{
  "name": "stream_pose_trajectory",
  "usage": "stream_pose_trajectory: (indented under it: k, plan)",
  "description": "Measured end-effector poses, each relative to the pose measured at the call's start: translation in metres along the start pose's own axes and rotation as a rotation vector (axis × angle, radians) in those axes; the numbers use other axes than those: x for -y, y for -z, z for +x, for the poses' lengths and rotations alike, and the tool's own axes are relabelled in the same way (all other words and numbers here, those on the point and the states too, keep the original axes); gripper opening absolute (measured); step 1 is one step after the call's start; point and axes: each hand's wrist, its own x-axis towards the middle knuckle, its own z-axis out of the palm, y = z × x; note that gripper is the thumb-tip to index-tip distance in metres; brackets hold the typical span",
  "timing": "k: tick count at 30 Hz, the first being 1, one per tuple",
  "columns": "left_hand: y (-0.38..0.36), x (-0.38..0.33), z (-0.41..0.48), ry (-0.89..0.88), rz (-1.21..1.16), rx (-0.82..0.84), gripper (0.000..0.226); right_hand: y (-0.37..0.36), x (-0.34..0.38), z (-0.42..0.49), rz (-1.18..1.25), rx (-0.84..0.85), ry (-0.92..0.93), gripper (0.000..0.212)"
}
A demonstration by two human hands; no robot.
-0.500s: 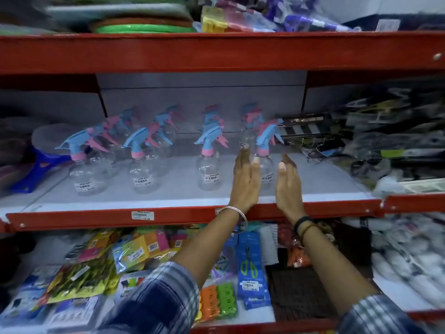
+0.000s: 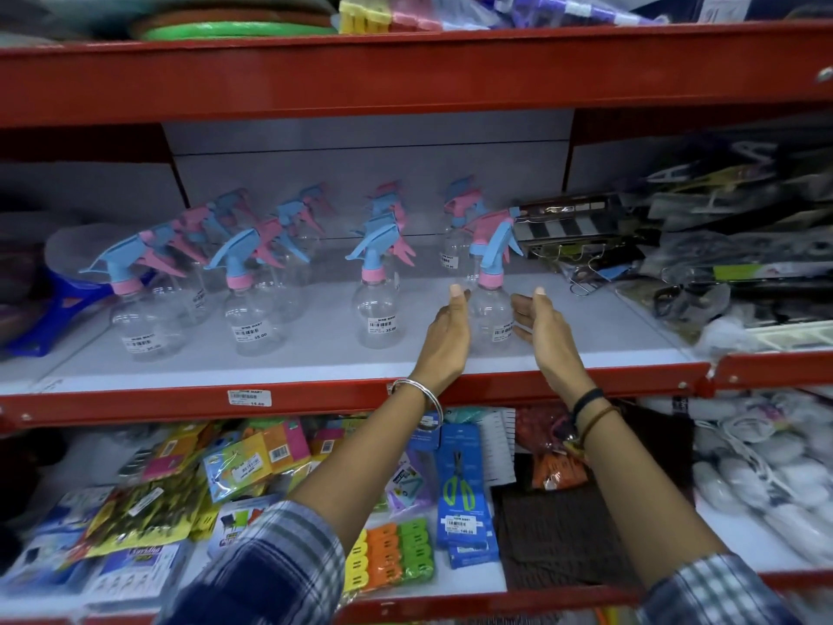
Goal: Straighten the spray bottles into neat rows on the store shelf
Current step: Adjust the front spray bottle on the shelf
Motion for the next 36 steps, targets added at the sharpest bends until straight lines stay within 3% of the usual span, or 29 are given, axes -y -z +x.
stream_pose_trajectory:
  k: [7,13,17,20,22,24,26,27,29,33,36]
  plan:
    - [0.0,-0.004,-0.025,-0.07,0.066,0.037,0.071,0.013,0.002,-0.022,-0.024,-0.011,0.048,0.056]
    - [0.0,-0.006,-0.041,-0.071,0.107,0.021,0.081,0.011,0.003,-0.046,-0.001,-0.037,0.09,0.052]
    - [0.006,-0.007,-0.048,-0.076,0.12,0.021,0.087,0.008,0.006,-0.057,0.017,-0.043,0.101,0.038]
    - [0.016,-0.004,-0.05,-0.092,0.055,-0.135,0.075,-0.001,0.002,-0.067,-0.033,-0.236,0.196,0.04]
    - [0.03,0.001,-0.051,-0.162,-0.03,-0.32,0.057,-0.011,0.001,-0.078,-0.027,-0.336,0.381,0.041]
    - [0.048,0.0,-0.047,-0.198,-0.086,-0.472,0.027,-0.027,0.001,-0.085,-0.002,-0.281,0.56,0.038]
    - [0.067,0.0,-0.034,-0.114,-0.093,-0.504,0.024,-0.049,0.006,-0.084,-0.003,-0.13,0.637,0.035]
    - [0.077,0.001,-0.025,-0.048,-0.089,-0.484,0.031,-0.061,0.012,-0.082,-0.014,-0.054,0.637,0.033]
    - [0.095,0.002,-0.009,0.096,-0.094,-0.399,0.064,-0.086,0.022,-0.069,-0.084,0.044,0.562,0.034]
    - [0.118,-0.007,-0.004,0.103,-0.096,-0.159,0.095,-0.126,0.034,-0.034,-0.218,0.154,0.2,0.051]
    - [0.124,-0.011,-0.008,0.091,-0.058,-0.074,0.094,-0.136,0.041,-0.024,-0.242,0.175,0.039,0.065]
